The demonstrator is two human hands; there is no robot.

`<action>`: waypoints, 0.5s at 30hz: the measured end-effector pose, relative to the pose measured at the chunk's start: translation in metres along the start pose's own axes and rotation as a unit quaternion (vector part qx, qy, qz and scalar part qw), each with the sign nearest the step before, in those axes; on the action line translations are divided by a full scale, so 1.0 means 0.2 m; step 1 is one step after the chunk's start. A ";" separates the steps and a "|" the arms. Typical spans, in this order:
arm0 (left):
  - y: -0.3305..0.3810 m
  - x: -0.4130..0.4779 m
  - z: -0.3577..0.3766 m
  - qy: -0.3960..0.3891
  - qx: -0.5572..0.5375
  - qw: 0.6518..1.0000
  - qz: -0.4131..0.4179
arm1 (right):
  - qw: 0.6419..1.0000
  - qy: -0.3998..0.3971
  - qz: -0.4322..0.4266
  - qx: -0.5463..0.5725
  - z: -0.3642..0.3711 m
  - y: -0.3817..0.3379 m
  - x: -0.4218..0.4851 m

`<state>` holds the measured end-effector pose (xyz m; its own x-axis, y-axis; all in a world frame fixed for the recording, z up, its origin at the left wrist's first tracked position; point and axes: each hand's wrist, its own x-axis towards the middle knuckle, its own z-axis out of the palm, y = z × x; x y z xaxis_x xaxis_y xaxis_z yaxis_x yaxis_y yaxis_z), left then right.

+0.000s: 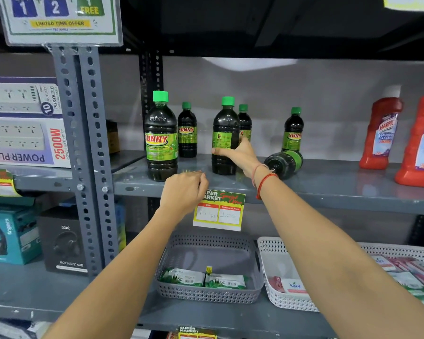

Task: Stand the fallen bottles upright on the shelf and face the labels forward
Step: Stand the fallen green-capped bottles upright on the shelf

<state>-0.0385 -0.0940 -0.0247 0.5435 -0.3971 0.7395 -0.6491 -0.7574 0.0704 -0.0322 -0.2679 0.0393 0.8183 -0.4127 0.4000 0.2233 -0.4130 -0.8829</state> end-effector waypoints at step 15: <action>0.00 -0.01 0.00 0.006 0.007 1.000 0.005 | 0.998 0.004 0.062 -0.012 -0.02 0.03 -0.07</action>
<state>-0.0397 -0.0937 -0.0256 0.5311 -0.3986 0.7477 -0.6463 -0.7613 0.0532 -0.0456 -0.2676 0.0299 0.8351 -0.4673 0.2904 0.1084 -0.3777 -0.9196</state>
